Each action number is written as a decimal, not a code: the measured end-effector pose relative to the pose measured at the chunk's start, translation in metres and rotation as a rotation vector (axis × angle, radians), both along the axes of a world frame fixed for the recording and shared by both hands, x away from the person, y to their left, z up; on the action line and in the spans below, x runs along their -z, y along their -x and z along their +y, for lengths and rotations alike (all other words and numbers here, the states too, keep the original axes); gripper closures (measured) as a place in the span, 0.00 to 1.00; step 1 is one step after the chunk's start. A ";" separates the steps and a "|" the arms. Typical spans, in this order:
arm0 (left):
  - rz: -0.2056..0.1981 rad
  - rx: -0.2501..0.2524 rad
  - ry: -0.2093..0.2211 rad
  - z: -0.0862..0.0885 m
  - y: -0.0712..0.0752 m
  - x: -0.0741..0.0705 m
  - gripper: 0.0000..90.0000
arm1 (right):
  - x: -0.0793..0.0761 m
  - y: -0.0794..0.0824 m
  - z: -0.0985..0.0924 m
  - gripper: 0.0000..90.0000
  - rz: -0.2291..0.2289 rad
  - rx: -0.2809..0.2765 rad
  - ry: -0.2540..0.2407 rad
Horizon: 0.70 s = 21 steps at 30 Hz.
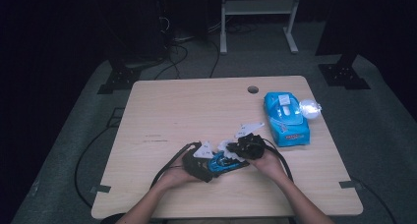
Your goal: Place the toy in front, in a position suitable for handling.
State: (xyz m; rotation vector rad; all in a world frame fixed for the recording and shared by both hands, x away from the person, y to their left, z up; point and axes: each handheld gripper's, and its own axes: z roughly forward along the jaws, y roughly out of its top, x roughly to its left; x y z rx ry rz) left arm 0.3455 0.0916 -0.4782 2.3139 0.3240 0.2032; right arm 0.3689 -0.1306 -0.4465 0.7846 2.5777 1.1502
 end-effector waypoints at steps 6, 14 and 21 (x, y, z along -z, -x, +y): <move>0.005 0.005 -0.002 0.000 -0.001 0.000 0.28 | 0.005 -0.001 -0.003 0.93 0.044 0.000 -0.084; 0.010 0.007 -0.003 0.001 -0.002 0.001 0.28 | 0.003 0.001 -0.025 0.93 0.021 0.048 -0.015; 0.019 0.005 0.001 0.002 -0.002 0.001 0.28 | 0.001 0.009 -0.028 0.93 0.011 0.042 -0.016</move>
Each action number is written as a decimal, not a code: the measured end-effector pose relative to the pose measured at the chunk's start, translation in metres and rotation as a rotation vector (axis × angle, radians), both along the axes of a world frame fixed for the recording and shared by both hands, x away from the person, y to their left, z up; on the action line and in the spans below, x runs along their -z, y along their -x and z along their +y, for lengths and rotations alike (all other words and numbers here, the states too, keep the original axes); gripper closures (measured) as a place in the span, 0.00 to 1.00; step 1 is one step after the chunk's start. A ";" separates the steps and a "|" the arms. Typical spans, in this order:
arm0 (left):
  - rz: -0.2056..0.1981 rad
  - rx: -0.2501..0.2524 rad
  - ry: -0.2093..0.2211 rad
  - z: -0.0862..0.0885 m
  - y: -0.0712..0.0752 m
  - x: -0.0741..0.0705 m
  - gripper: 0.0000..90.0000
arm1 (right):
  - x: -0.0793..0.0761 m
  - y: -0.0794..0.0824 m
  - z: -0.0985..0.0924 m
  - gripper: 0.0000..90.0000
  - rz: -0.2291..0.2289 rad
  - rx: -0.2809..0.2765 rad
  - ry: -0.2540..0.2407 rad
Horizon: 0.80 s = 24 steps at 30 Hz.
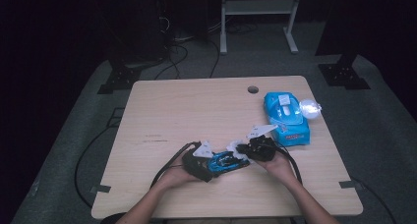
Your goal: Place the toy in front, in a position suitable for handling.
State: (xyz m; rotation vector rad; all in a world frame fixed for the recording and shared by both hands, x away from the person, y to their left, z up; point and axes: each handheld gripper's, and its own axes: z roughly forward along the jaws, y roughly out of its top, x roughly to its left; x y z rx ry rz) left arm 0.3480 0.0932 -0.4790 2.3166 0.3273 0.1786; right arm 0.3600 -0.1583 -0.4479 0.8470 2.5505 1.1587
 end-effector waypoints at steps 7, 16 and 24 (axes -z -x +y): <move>0.003 -0.001 0.004 0.000 0.000 0.000 0.28 | -0.007 0.011 -0.012 0.93 -0.016 0.000 0.031; 0.003 0.000 0.004 0.000 0.000 0.000 0.28 | -0.011 0.039 -0.038 0.93 -0.055 0.047 0.064; 0.007 0.002 0.007 0.000 -0.001 0.000 0.28 | -0.008 0.008 -0.018 0.93 -0.045 0.071 0.055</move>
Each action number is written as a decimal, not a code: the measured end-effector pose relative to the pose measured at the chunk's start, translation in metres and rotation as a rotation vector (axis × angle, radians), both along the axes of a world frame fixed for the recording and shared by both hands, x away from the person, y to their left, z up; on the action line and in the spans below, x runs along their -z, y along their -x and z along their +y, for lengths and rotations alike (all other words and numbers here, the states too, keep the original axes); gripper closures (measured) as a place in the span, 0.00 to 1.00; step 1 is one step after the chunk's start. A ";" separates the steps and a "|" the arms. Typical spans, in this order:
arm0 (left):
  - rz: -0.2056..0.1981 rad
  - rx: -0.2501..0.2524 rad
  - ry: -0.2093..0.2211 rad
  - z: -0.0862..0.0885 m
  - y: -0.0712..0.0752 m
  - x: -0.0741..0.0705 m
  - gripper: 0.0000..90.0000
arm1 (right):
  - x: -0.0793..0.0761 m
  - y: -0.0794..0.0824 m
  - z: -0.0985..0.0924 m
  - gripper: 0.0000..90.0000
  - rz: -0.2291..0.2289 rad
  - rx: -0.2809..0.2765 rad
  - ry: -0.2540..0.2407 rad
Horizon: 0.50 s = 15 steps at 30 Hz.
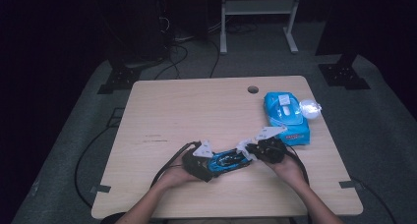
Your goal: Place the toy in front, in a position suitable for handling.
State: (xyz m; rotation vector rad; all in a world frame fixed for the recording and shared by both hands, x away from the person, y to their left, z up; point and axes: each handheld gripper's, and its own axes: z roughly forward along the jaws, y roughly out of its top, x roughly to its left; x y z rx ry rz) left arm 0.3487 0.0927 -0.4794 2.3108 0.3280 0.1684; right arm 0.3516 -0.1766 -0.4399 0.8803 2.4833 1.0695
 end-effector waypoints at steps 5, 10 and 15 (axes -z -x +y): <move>0.001 -0.004 -0.002 0.000 0.000 0.000 0.28 | 0.005 -0.021 0.019 0.93 0.016 0.001 -0.017; 0.004 -0.004 -0.002 0.000 0.000 0.000 0.28 | 0.004 -0.014 0.010 0.93 0.039 -0.009 -0.019; 0.007 -0.005 -0.003 0.000 0.000 0.000 0.28 | 0.005 0.011 -0.016 0.93 0.062 -0.010 -0.039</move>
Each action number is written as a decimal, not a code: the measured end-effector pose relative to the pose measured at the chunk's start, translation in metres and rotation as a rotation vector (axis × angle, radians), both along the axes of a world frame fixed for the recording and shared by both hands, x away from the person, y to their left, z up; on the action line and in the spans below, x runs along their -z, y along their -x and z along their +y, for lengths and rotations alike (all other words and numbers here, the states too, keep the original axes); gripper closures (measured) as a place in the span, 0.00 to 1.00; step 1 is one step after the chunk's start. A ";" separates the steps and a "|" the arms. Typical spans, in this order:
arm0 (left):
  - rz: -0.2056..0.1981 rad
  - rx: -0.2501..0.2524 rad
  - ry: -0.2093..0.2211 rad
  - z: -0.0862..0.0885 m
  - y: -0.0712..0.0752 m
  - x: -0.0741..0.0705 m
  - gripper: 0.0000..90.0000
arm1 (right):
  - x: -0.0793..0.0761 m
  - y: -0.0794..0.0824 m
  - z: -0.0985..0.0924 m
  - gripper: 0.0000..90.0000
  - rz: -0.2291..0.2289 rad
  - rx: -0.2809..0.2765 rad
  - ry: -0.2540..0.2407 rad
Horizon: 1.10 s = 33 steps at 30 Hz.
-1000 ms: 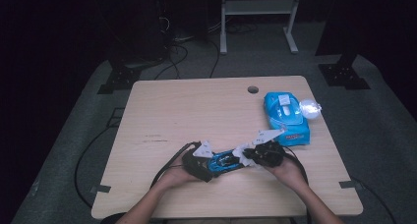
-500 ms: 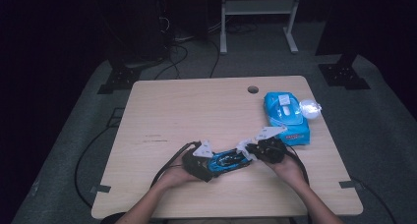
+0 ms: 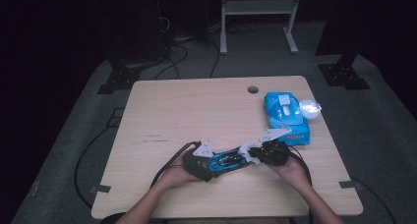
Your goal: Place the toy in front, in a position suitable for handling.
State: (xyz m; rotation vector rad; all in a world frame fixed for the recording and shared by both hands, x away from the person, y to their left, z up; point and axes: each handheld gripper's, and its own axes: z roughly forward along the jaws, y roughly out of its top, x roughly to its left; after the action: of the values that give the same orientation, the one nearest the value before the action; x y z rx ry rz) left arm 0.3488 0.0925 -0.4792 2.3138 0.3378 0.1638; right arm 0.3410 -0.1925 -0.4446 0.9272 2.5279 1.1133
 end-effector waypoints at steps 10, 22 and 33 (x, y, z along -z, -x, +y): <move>0.004 -0.001 0.004 0.000 0.000 0.000 0.28 | -0.002 0.000 0.016 0.93 0.052 -0.083 -0.036; 0.001 -0.001 0.004 0.000 0.000 0.000 0.28 | -0.008 0.006 0.020 0.89 0.067 -0.157 0.022; 0.001 0.005 0.004 0.000 -0.001 0.000 0.28 | -0.017 0.001 0.018 0.61 -0.013 -0.134 -0.010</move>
State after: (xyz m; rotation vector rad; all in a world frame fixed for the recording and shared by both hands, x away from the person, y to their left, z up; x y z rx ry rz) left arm 0.3495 0.0924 -0.4795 2.3107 0.3325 0.1596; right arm 0.3404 -0.1749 -0.4274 0.7595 2.6094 1.1667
